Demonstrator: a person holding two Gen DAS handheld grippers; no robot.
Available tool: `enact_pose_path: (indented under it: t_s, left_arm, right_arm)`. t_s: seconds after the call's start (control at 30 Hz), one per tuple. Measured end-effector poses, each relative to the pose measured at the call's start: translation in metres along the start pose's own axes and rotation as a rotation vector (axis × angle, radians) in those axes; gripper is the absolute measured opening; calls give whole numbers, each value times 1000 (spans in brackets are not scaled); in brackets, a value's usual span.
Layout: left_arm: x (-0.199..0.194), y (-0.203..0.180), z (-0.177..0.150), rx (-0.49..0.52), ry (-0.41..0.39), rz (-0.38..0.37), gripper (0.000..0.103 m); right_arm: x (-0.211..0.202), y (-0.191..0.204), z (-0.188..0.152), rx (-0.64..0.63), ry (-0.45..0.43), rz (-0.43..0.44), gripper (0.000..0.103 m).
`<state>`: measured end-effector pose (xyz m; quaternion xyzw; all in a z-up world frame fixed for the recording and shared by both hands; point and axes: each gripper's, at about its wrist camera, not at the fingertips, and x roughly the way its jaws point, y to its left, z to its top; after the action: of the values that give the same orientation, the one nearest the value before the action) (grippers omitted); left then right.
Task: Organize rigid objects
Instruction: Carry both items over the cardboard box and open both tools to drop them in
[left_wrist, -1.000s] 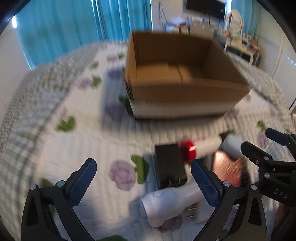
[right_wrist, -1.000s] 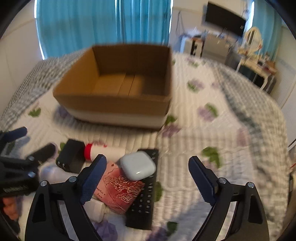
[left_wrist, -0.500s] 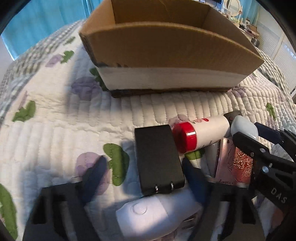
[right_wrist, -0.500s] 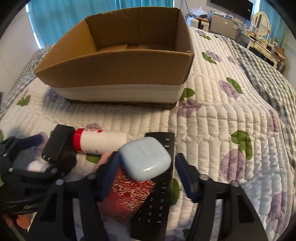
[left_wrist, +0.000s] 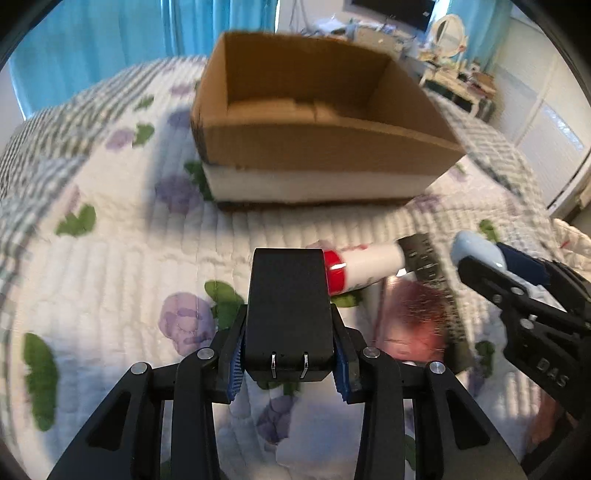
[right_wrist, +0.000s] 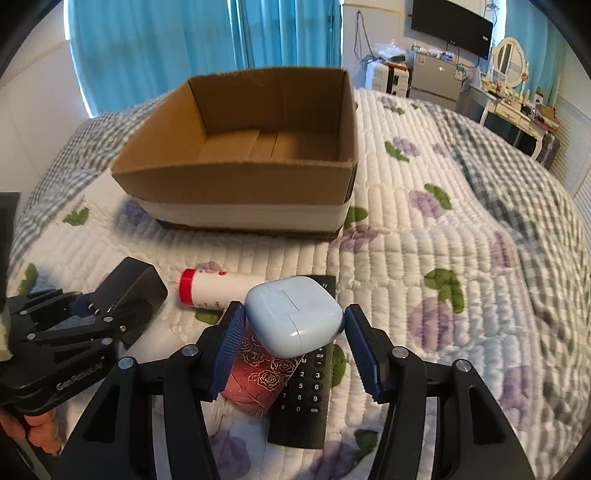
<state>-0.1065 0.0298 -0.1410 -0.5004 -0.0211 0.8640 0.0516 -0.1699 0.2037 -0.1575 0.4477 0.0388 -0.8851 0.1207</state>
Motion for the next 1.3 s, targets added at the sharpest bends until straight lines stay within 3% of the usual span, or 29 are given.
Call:
enact_pose_path:
  t_s: [0.27,0.47,0.7,0.93,1.07,1.13,1.3]
  left_arm:
    - [-32,12,52,24,-158,0,39]
    - [-60,20,104,17,-247,30,39]
    - [-53,17,163,34,-270,42,39]
    - [13,16,210,53,-206,81,39]
    - [58,21,204,36,-141,69,39]
    - [80,22,201,33,-111,101,39]
    - [90,18,201,56,-181,112,39]
  right_arm:
    - [-50,9,27,-80,-89,-13,55]
    - [-89,18,71,-144,-184,-35,55]
    - [-98,16,133,-138,-252,-29,55]
    - [-61,9,185,-123,-252,-29,55]
    - [-14,0,191,-95,-199,-14,55]
    - [12,-7,188,-80,-162,-6,55]
    - [61,-12,179,-101,-111,1,55]
